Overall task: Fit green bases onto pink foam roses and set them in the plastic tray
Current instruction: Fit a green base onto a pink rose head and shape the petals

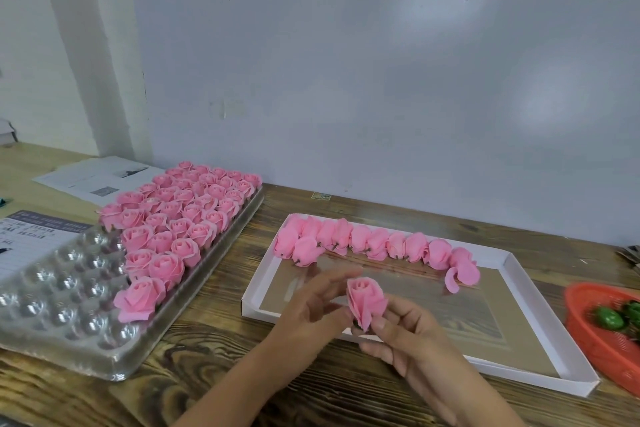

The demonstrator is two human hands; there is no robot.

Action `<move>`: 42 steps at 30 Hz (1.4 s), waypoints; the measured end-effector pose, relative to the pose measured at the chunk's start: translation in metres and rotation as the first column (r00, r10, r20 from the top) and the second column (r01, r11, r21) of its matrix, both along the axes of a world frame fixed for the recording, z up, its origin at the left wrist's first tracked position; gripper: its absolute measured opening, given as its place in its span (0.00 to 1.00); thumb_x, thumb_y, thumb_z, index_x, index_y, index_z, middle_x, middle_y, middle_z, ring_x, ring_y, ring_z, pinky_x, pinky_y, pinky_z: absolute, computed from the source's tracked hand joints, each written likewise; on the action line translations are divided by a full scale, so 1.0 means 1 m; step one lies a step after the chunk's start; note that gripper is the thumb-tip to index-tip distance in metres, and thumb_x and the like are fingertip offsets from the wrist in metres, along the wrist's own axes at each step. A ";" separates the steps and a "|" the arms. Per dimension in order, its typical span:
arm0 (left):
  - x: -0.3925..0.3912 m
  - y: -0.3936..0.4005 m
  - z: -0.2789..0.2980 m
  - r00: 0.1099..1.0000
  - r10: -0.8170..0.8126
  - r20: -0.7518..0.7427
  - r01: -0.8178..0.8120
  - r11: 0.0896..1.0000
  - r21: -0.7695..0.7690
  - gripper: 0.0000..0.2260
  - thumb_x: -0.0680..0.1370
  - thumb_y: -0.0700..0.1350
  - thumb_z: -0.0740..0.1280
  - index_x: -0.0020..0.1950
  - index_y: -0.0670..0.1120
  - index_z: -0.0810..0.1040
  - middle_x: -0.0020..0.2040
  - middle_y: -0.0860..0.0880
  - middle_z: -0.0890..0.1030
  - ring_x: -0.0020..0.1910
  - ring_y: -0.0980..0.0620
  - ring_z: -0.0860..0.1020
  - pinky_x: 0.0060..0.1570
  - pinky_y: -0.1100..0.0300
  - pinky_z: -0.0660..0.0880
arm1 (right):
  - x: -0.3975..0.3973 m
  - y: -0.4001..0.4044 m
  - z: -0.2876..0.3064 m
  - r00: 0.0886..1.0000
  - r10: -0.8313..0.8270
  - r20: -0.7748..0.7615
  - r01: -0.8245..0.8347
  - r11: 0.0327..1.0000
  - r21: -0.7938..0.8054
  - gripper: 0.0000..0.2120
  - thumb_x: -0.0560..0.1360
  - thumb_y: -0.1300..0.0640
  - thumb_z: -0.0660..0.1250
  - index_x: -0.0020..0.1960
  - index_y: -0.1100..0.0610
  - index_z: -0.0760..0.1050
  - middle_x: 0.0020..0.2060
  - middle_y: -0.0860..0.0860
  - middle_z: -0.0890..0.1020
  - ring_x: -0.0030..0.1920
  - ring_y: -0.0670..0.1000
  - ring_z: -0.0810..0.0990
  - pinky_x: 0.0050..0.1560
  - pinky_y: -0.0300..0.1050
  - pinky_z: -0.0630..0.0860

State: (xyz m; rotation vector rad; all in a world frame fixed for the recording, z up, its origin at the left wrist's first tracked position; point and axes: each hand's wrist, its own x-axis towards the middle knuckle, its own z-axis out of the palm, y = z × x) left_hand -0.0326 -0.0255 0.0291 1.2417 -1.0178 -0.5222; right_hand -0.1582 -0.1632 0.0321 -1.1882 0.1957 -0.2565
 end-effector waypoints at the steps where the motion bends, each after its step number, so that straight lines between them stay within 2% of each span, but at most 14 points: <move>1: -0.001 0.000 0.001 1.000 -0.005 -0.009 0.005 1.000 -0.005 0.16 0.77 0.50 0.68 0.65 0.59 0.79 0.62 0.49 0.82 0.64 0.49 0.79 0.63 0.53 0.75 | 0.001 0.002 0.000 1.000 -0.025 0.014 0.025 0.999 -0.024 0.15 0.69 0.61 0.74 0.56 0.59 0.83 0.51 0.60 0.84 0.50 0.53 0.84 0.47 0.42 0.81; 4: -0.003 0.001 0.004 1.000 0.029 -0.002 -0.029 0.999 -0.022 0.15 0.79 0.59 0.67 0.64 0.56 0.80 0.58 0.54 0.83 0.59 0.55 0.80 0.57 0.63 0.75 | 0.004 0.007 -0.005 0.994 -0.109 0.029 0.113 0.980 -0.166 0.15 0.68 0.61 0.74 0.55 0.54 0.84 0.48 0.63 0.85 0.50 0.55 0.84 0.48 0.44 0.81; 7: -0.003 0.000 0.005 0.999 0.050 -0.010 -0.050 0.998 -0.035 0.16 0.77 0.63 0.68 0.59 0.57 0.84 0.58 0.54 0.84 0.55 0.57 0.81 0.55 0.64 0.76 | 0.008 0.011 -0.012 0.988 -0.150 0.030 0.151 0.926 -0.345 0.17 0.73 0.70 0.71 0.55 0.52 0.83 0.46 0.73 0.79 0.46 0.60 0.80 0.56 0.61 0.78; 8: -0.003 0.000 0.006 0.999 0.046 0.001 -0.046 0.998 -0.038 0.14 0.77 0.63 0.68 0.56 0.57 0.85 0.59 0.53 0.84 0.57 0.56 0.81 0.56 0.63 0.77 | 0.009 0.012 -0.014 0.989 -0.142 0.036 0.145 0.916 -0.375 0.18 0.73 0.72 0.70 0.56 0.54 0.82 0.47 0.72 0.80 0.47 0.60 0.80 0.56 0.61 0.77; 11: -0.004 -0.001 0.007 1.000 0.022 0.020 -0.022 0.999 -0.032 0.07 0.77 0.56 0.72 0.50 0.57 0.87 0.58 0.50 0.85 0.56 0.51 0.83 0.54 0.61 0.78 | 0.010 0.014 -0.015 0.995 -0.074 0.074 0.097 0.916 -0.390 0.18 0.72 0.76 0.67 0.59 0.62 0.77 0.52 0.60 0.85 0.53 0.57 0.84 0.53 0.45 0.79; 15: -0.004 -0.001 0.003 1.000 -0.015 -0.020 0.015 1.000 -0.007 0.10 0.73 0.47 0.76 0.53 0.56 0.86 0.60 0.51 0.84 0.58 0.51 0.83 0.54 0.61 0.79 | 0.009 0.013 -0.016 0.990 -0.106 0.091 0.131 0.932 -0.339 0.14 0.72 0.74 0.68 0.57 0.68 0.74 0.49 0.58 0.86 0.50 0.54 0.85 0.48 0.40 0.80; 21: -0.005 -0.001 0.003 0.995 -0.097 0.028 0.095 0.992 0.085 0.22 0.72 0.52 0.79 0.64 0.56 0.80 0.57 0.50 0.84 0.58 0.53 0.82 0.55 0.62 0.77 | 0.009 0.012 -0.013 0.981 -0.154 0.118 0.186 0.924 -0.334 0.20 0.70 0.81 0.65 0.56 0.63 0.76 0.47 0.54 0.87 0.49 0.49 0.85 0.48 0.37 0.79; 24: -0.003 0.001 0.004 1.000 -0.015 0.024 0.014 0.999 0.046 0.31 0.67 0.59 0.80 0.68 0.60 0.76 0.62 0.53 0.81 0.63 0.54 0.79 0.59 0.62 0.76 | 0.007 0.013 -0.012 0.976 -0.182 0.118 0.214 0.886 -0.410 0.19 0.70 0.76 0.69 0.58 0.63 0.77 0.50 0.55 0.86 0.53 0.52 0.85 0.51 0.39 0.79; 27: -0.003 0.003 0.007 1.000 0.011 0.018 -0.010 0.998 -0.064 0.21 0.69 0.60 0.77 0.61 0.58 0.82 0.66 0.53 0.79 0.65 0.55 0.78 0.60 0.64 0.76 | 0.007 0.017 -0.010 0.975 -0.198 0.100 0.220 0.817 -0.533 0.17 0.71 0.73 0.72 0.56 0.58 0.79 0.49 0.50 0.86 0.50 0.51 0.85 0.50 0.43 0.80; 29: -0.006 0.003 0.010 0.999 0.005 0.048 -0.001 0.997 -0.078 0.12 0.72 0.57 0.76 0.53 0.57 0.86 0.65 0.52 0.81 0.63 0.52 0.80 0.59 0.62 0.76 | 0.007 0.018 -0.011 0.979 -0.183 0.085 0.199 0.804 -0.561 0.17 0.72 0.72 0.71 0.55 0.55 0.78 0.48 0.47 0.86 0.46 0.49 0.85 0.45 0.40 0.80; 32: -0.009 0.002 0.009 0.996 -0.014 0.082 0.018 0.999 -0.041 0.05 0.73 0.50 0.76 0.48 0.57 0.87 0.59 0.53 0.84 0.62 0.52 0.81 0.61 0.61 0.75 | 0.005 0.020 -0.009 0.982 -0.162 0.096 0.188 0.808 -0.558 0.17 0.72 0.72 0.70 0.55 0.55 0.79 0.49 0.48 0.86 0.47 0.46 0.85 0.45 0.35 0.79; 36: -0.007 0.001 0.009 0.995 -0.082 0.058 0.079 0.995 0.058 0.09 0.72 0.45 0.76 0.51 0.55 0.87 0.60 0.55 0.84 0.66 0.57 0.78 0.61 0.67 0.73 | 0.008 0.022 -0.008 0.990 -0.139 0.041 0.138 0.820 -0.555 0.26 0.68 0.76 0.72 0.46 0.43 0.84 0.43 0.41 0.87 0.45 0.40 0.85 0.42 0.31 0.78; 38: -0.005 0.002 0.008 0.990 -0.127 0.065 0.120 0.987 0.104 0.12 0.73 0.42 0.77 0.55 0.52 0.86 0.61 0.54 0.84 0.69 0.58 0.75 0.62 0.68 0.73 | 0.010 0.019 -0.010 0.992 -0.126 -0.008 0.105 0.861 -0.498 0.30 0.65 0.80 0.71 0.49 0.46 0.82 0.42 0.40 0.86 0.46 0.38 0.84 0.42 0.30 0.77; 42: -0.004 0.003 0.007 0.991 -0.128 0.045 0.122 0.986 0.114 0.27 0.71 0.46 0.80 0.68 0.53 0.77 0.58 0.50 0.83 0.59 0.53 0.81 0.57 0.62 0.76 | 0.007 0.016 -0.008 0.997 -0.074 0.036 0.081 0.958 -0.274 0.24 0.63 0.71 0.74 0.58 0.61 0.78 0.47 0.57 0.86 0.50 0.53 0.85 0.51 0.49 0.82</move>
